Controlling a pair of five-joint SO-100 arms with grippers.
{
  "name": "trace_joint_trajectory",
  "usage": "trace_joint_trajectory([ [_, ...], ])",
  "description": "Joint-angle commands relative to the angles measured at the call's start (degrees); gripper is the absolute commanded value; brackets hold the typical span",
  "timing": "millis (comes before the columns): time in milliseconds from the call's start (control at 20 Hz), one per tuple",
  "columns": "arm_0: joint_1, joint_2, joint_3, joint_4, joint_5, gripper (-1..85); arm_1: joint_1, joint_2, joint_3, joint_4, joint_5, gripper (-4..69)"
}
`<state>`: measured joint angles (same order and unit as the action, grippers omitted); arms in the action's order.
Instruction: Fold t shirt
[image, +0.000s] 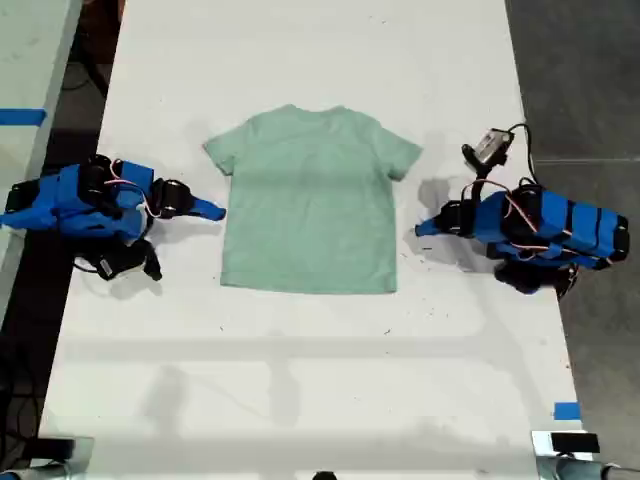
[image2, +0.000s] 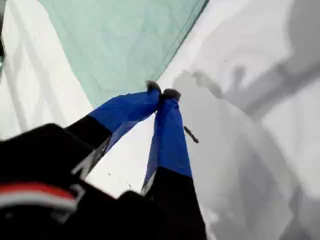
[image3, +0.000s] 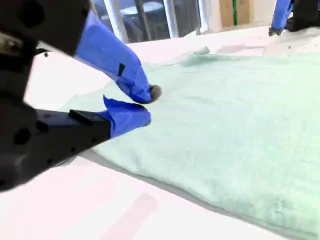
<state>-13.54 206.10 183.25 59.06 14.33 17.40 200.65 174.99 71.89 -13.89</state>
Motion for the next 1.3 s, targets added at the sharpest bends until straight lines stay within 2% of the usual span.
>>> trace_joint_trajectory([
  [0, 1.0, 0.4, 0.4, 0.1, 0.3, 2.9, 1.1, 0.4, 3.3, 1.7, 3.7, 1.3],
  [50, 1.0, 0.4, 0.4, 0.1, 0.3, 2.9, 0.4, 0.4, 3.3, 2.4, 5.1, 1.3],
  [150, 1.0, 0.4, 0.4, 0.1, 0.3, 2.9, 2.7, 0.3, -1.0, 1.7, 0.8, 1.6],
  [250, 1.0, 0.4, 0.4, 0.1, 0.3, 2.9, 12.7, -8.5, -12.1, 5.8, -8.8, 2.1],
  [350, 1.0, 0.4, 0.4, 0.1, 0.3, 2.9, 22.8, -30.1, -28.4, 6.7, -17.5, 3.4],
  [450, 1.0, 0.4, 0.4, 0.1, 0.3, 2.9, 29.4, -50.4, -42.5, 5.7, -23.8, 15.2],
  [650, 1.0, 0.4, 0.4, 0.1, 0.3, 2.9, 39.2, -77.5, -64.6, 4.2, -30.3, 19.1],
  [850, 1.0, 0.4, 0.4, 0.1, 0.3, 2.9, 44.3, -100.6, -80.2, 1.3, -31.7, 18.7],
  [1100, 1.0, 0.4, 0.4, 0.1, 0.3, 2.9, 44.5, -122.0, -90.1, -1.7, -30.2, 17.1],
  [1150, 1.0, 0.4, 0.4, 0.1, 0.3, 2.9, 44.5, -125.2, -89.8, -2.7, -30.1, 4.4],
  [1250, 1.0, 0.4, 0.4, 0.1, 0.3, 2.9, 44.0, -128.1, -89.3, -3.0, -29.5, 1.6],
])
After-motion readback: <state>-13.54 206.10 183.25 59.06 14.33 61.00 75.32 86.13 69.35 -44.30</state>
